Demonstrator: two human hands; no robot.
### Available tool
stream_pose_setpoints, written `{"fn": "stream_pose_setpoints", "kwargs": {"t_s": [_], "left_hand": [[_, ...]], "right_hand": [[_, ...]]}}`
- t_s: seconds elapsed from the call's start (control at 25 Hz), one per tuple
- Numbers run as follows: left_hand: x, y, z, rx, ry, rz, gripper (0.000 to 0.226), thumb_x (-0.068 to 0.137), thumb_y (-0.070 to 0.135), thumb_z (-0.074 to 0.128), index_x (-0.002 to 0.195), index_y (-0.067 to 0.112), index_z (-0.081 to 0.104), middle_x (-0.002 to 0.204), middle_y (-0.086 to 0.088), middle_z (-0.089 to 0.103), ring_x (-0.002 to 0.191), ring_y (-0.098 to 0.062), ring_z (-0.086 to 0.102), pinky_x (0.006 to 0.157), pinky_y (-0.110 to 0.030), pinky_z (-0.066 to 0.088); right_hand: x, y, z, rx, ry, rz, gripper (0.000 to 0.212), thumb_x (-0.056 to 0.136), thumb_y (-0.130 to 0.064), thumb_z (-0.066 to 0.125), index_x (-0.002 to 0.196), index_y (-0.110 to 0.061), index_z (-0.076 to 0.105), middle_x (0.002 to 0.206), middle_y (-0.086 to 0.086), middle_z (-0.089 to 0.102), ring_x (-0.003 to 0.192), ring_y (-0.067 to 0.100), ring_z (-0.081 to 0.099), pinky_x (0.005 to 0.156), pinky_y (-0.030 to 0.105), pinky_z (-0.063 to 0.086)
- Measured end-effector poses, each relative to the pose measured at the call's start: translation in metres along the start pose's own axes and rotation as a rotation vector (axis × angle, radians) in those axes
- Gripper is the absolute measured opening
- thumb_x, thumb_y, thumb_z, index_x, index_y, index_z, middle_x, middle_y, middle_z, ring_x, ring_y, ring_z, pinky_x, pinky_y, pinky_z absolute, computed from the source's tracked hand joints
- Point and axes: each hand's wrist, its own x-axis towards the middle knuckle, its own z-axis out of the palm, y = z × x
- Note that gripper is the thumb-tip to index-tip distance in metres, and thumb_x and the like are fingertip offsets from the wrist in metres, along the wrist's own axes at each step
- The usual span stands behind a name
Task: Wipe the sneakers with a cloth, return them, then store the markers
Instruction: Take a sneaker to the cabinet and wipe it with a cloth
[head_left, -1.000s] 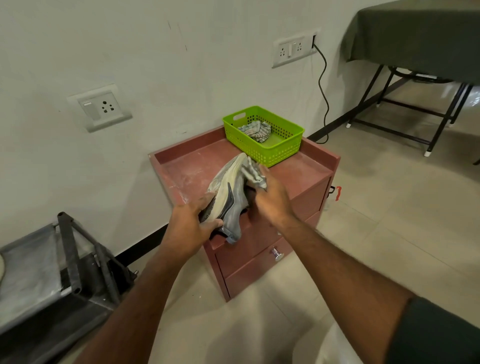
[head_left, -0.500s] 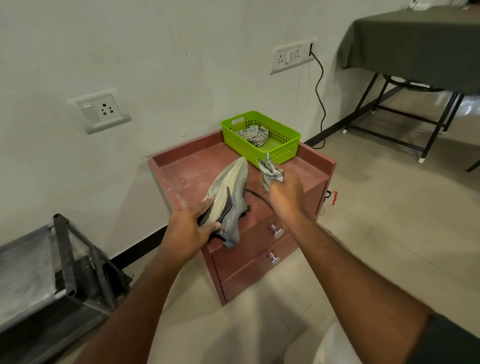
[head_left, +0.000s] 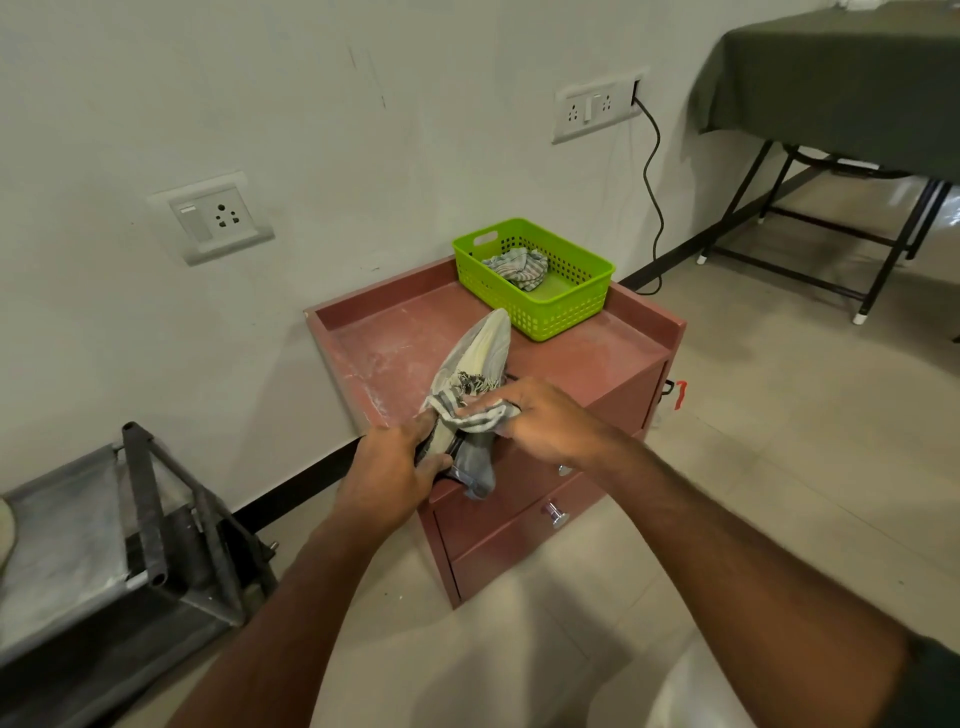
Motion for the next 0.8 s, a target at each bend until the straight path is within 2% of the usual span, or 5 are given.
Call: {"fn": "stream_pose_setpoints", "kwargs": {"t_s": [0.16, 0.36, 0.44, 0.56, 0.8], "left_hand": [[0.002, -0.001, 0.000, 0.011, 0.032, -0.028, 0.056, 0.088, 0.025, 0.074, 0.140, 0.017, 0.056, 0.084, -0.004, 0.070, 0.063, -0.011, 0.054, 0.064, -0.024, 0.041], [0.006, 0.002, -0.004, 0.107, -0.004, 0.003, 0.065, 0.085, 0.030, 0.075, 0.144, 0.025, 0.048, 0.105, -0.002, 0.070, 0.088, -0.022, 0.064, 0.079, -0.039, 0.054], [0.012, 0.002, -0.007, 0.151, -0.053, 0.079, 0.079, 0.082, 0.028, 0.079, 0.150, 0.026, 0.038, 0.141, 0.002, 0.057, 0.122, -0.022, 0.056, 0.102, -0.040, 0.047], [0.016, 0.004, -0.006, 0.228, -0.125, 0.091, 0.088, 0.083, 0.028, 0.079, 0.156, 0.023, 0.029, 0.160, 0.000, 0.034, 0.144, -0.021, 0.036, 0.120, -0.037, 0.028], [0.014, 0.006, 0.003, 0.280, -0.148, 0.063, 0.082, 0.088, 0.031, 0.073, 0.156, 0.023, 0.027, 0.162, -0.002, 0.028, 0.134, -0.029, 0.049, 0.107, -0.042, 0.043]], "right_hand": [[-0.005, 0.024, 0.005, 0.014, 0.005, -0.046, 0.064, 0.084, 0.013, 0.052, 0.133, -0.027, 0.065, 0.153, -0.006, 0.046, 0.143, 0.007, 0.039, 0.120, 0.029, 0.031], [0.009, 0.021, -0.006, -0.054, 0.513, 0.247, 0.050, 0.085, 0.002, 0.048, 0.124, -0.021, 0.069, 0.116, 0.013, 0.071, 0.105, 0.036, 0.064, 0.077, 0.034, 0.051], [0.012, 0.022, -0.015, 0.055, 0.632, 0.217, 0.052, 0.086, 0.004, 0.049, 0.131, -0.018, 0.063, 0.134, 0.011, 0.063, 0.122, 0.033, 0.058, 0.089, 0.033, 0.048], [0.014, 0.016, -0.001, 0.035, 0.484, 0.033, 0.070, 0.089, 0.010, 0.050, 0.153, -0.016, 0.040, 0.164, 0.002, 0.028, 0.151, 0.017, 0.023, 0.123, 0.034, 0.023], [0.017, -0.002, 0.023, -0.215, 0.164, 0.000, 0.077, 0.084, 0.012, 0.047, 0.155, -0.019, 0.037, 0.163, 0.001, 0.030, 0.152, 0.018, 0.026, 0.123, 0.029, 0.023]]}}
